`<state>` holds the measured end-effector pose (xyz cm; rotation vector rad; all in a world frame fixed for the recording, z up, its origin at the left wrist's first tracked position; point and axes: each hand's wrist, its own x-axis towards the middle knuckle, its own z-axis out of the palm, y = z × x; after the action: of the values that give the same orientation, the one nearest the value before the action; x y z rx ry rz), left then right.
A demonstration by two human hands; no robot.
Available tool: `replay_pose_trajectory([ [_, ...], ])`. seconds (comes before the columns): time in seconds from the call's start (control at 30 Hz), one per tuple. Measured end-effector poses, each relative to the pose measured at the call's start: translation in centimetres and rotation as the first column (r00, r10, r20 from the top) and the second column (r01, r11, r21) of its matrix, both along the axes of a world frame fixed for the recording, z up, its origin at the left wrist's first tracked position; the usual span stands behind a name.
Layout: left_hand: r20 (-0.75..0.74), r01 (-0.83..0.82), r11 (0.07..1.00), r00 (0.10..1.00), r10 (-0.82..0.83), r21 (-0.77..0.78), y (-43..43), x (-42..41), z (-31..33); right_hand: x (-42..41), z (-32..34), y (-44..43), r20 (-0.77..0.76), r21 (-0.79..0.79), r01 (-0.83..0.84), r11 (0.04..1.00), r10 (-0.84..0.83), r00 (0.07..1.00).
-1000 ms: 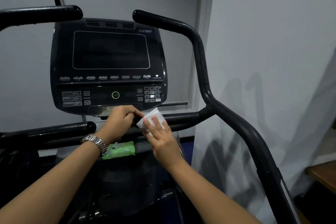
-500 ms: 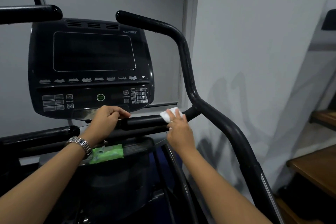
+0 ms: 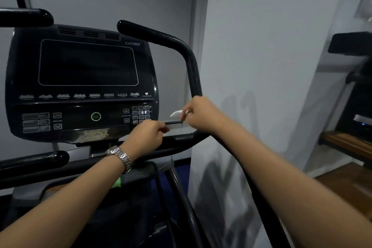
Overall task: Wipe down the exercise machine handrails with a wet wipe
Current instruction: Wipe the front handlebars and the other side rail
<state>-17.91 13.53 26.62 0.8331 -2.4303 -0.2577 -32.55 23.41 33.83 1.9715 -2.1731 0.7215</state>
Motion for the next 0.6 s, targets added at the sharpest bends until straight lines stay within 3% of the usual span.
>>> replay_pose_trajectory([
  [0.17, 0.129, 0.106, 0.988, 0.988, -0.091, -0.116, 0.8, -2.5, -0.9, -4.8, 3.1, 0.8, -0.292, -0.03, -0.018, 0.999, 0.009, 0.957],
  [0.27, 0.211, 0.188, 0.961, 0.967, -0.145, -0.204, 0.9, -3.9, -1.4, -6.2, 1.0, -0.1, -0.404, 0.2, -0.03, 0.979, 0.11, 0.908],
  [0.37, 0.308, 0.234, 0.939, 0.939, -0.151, -0.253, 1.1, -4.9, -1.9, -7.2, -0.8, 0.0, -0.352, 0.369, -0.019, 0.929, 0.159, 0.922],
  [0.5, 0.362, 0.234, 0.934, 0.924, -0.127, -0.271, 0.4, -5.3, -3.1, -8.9, -0.6, 0.1, -0.209, 0.333, -0.076, 0.94, 0.152, 0.966],
  [0.6, 0.358, 0.234, 0.933, 0.925, -0.127, -0.273, 0.2, -5.5, -3.3, -8.9, -0.1, -1.3, -0.285, 0.349, -0.057, 0.935, 0.164, 0.944],
])
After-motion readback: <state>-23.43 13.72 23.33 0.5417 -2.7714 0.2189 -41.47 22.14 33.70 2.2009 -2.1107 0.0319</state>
